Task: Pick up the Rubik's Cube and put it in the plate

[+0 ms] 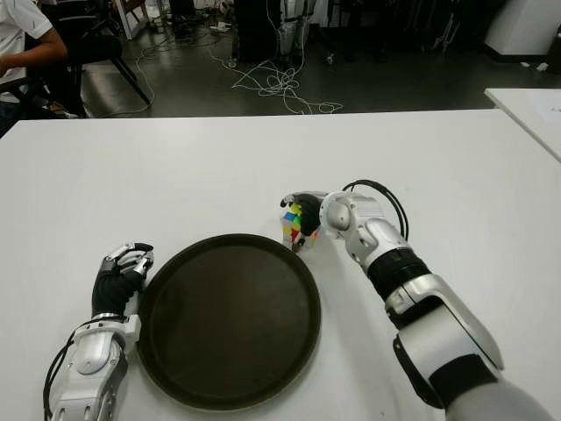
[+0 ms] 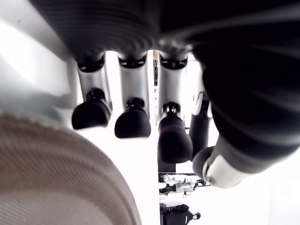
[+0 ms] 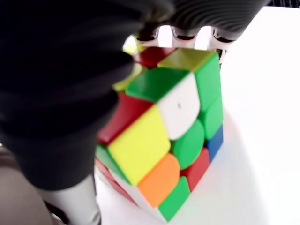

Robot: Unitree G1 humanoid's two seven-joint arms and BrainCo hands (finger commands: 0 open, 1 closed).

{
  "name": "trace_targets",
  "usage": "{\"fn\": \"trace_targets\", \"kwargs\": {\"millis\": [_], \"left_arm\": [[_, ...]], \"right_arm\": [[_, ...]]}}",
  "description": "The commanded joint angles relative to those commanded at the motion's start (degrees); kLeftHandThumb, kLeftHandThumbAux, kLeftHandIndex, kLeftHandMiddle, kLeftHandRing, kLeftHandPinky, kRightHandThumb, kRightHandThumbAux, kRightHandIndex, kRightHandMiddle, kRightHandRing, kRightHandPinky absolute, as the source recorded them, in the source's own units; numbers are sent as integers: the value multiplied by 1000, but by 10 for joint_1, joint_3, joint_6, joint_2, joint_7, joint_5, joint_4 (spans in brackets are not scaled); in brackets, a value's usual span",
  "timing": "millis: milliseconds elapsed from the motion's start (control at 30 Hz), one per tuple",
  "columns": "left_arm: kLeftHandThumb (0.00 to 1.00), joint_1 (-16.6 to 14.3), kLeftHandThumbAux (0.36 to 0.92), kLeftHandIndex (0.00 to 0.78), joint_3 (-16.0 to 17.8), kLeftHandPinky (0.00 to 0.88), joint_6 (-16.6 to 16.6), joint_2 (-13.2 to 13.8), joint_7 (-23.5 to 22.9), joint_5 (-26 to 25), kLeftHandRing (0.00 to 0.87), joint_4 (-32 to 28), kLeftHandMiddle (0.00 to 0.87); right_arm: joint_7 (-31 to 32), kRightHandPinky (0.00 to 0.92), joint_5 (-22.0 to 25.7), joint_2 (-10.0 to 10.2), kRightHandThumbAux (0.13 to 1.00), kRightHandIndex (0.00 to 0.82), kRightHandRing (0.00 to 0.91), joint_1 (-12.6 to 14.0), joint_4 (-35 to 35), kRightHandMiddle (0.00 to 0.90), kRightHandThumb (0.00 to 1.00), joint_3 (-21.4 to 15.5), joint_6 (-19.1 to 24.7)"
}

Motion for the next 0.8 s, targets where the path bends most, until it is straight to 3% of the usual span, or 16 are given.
{"fn": "trace_targets", "kwargs": {"millis": [633,800], "left_arm": [[708,0,705,443,0,799,14,1,-3,-3,813,-6,806],[709,-2,705,443,0,801,14,2,0,1,813,-4,807]], "right_arm": [[-34,113,5,-4,897,210,165,8,0,172,0,-8,-25],[-34,105,1,-7,900,184,158,5,3,164,0,-4,-25]]}}
